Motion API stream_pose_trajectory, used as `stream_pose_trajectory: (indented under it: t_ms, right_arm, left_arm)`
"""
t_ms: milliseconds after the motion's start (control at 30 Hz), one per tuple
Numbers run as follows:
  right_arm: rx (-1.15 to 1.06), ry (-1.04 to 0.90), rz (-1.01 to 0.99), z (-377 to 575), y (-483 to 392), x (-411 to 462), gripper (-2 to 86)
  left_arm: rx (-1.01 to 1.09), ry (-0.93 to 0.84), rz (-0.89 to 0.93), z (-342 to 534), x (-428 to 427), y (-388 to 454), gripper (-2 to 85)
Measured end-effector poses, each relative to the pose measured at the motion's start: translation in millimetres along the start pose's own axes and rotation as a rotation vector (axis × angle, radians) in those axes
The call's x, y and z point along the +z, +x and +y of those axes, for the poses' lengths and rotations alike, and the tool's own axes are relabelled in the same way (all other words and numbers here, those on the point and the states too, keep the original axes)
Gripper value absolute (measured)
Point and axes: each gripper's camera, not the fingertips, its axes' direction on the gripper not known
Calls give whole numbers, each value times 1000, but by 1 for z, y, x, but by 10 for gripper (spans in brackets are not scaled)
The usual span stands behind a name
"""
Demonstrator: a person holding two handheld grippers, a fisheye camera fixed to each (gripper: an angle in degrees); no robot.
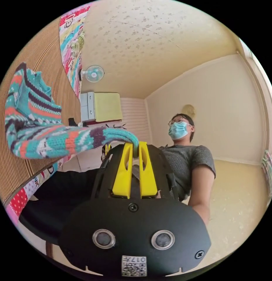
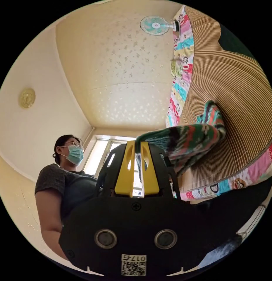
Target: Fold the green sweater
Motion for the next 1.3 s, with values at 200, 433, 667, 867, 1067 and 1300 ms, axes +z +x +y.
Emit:
stream_pose_trajectory:
  t_ms: [200,433,667,867,1067,1300]
  right_arm:
    - [416,218,111,-67,113,58,23]
    - [379,170,329,-177,139,177,29]
    - [370,239,471,-201,164,239,44]
    - [52,-118,753,-181,109,297,20]
    - [-222,-665,1082,-55,109,401,6]
    - [-487,-869,1458,66,144,509,3]
  left_arm:
    - [-382,453,-237,-49,-49,-108,41]
    - [-416,692,-253,-177,-59,-175,42]
    - [-318,758,-387,-245,-85,-196,112]
    - [-258,325,-894,-222,-63,-163,166]
    - [-601,428,-963,-58,-66,-239,202]
    - [-625,618,-700,-2,-55,-310,179]
